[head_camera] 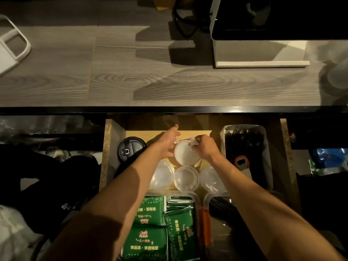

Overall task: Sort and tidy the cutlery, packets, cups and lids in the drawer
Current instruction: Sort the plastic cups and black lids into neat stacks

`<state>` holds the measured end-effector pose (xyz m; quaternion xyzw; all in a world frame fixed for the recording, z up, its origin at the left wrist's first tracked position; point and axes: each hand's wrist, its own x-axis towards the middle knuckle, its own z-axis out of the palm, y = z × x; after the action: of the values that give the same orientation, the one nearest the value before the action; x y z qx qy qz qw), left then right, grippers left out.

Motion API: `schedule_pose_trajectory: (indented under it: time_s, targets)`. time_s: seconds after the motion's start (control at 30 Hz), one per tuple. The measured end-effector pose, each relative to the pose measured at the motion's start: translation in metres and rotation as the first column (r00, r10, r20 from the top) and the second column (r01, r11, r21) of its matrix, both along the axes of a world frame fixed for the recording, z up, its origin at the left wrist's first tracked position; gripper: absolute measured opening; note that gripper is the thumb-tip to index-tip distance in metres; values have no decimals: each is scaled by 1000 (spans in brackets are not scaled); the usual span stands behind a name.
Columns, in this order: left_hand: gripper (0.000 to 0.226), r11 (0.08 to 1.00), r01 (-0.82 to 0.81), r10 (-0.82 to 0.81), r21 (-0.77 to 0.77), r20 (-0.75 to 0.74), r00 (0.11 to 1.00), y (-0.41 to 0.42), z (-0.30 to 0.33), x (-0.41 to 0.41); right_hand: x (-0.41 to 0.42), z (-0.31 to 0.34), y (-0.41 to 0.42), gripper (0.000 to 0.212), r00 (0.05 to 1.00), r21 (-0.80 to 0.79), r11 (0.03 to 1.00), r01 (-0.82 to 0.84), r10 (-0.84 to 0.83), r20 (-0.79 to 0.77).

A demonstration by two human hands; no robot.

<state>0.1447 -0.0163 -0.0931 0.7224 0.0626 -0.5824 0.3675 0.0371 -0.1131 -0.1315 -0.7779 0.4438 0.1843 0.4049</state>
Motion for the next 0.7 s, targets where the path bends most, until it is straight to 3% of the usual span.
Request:
schedule_pose_trajectory:
  time_s: [0.13,0.23,0.33,0.47,0.7]
  targets:
    - [60,976,216,-214,14,195,957,20,8,11,15,-6,11,26,999,13,999,42,-43,22]
    - [48,931,361,-336,51,500,798,43,20,17,25,-7,20,31,990,38,991,131,-132,50]
    - [46,924,377,-318,57,662,679,73,23,20,35,-7,32,35,982,85,982,166,-172,71]
    - [52,961,266,-255,76,615,746,107,6,27,46,-4,50,43,987,142,982,122,-134,83]
    - [53,966,255,-238,50,561,793,122,8,26,53,1,65,44,994,176,984,18,-36,102]
